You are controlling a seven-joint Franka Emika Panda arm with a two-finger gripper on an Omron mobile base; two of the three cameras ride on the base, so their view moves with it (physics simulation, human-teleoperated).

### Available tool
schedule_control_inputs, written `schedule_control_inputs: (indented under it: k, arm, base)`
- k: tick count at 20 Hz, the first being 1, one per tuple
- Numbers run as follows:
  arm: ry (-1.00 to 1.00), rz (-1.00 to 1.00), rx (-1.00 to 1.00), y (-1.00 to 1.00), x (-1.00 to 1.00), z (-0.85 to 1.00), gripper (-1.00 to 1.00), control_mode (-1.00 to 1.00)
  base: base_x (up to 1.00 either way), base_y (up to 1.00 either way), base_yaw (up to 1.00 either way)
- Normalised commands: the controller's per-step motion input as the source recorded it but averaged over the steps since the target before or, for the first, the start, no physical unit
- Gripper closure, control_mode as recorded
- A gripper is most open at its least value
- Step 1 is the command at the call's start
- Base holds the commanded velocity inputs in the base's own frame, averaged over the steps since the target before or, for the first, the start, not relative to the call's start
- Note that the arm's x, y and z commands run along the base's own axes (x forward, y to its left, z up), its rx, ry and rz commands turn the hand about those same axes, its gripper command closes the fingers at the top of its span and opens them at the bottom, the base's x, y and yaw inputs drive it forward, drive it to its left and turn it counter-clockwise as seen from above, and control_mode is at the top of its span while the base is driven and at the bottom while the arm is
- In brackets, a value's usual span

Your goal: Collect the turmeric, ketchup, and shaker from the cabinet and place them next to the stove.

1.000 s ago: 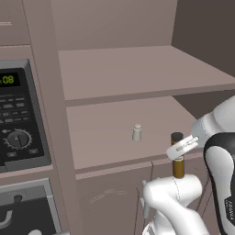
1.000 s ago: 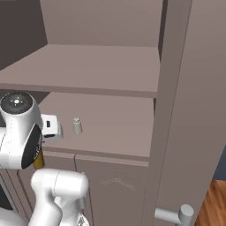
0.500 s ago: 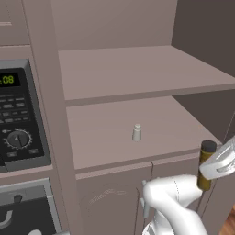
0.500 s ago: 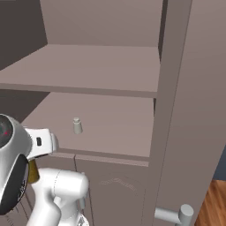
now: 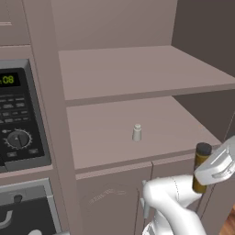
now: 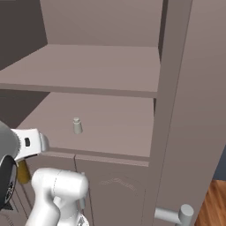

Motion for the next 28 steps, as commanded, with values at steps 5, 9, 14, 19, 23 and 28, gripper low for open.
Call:
schedule_control_inputs:
  k: [5,9,14,19,23,28]
  arm:
    - [0.00,0.00,0.00,0.00,0.00,0.00,1.00,1.00]
    - [0.00,0.00,0.00,0.00,0.00,0.00,1.00,1.00]
    - [0.00,0.00,0.00,0.00,0.00,0.00,1.00,1.00]
    - [0.00,0.00,0.00,0.00,0.00,0.00,1.00,1.00]
    - [0.00,0.00,0.00,0.00,0.00,0.00,1.00,1.00]
    - [0.00,0.00,0.00,0.00,0.00,0.00,1.00,1.00]
  base:
    - [-0.16,0.04,0.00]
    - [-0.52,-0.02,0.00]
    - [-0.74,-0.04,0.00]
    - [-0.78,-0.07,0.00]
    - [-0.73,-0.20,-0.05]
    - [-0.60,-0.35,-0.23]
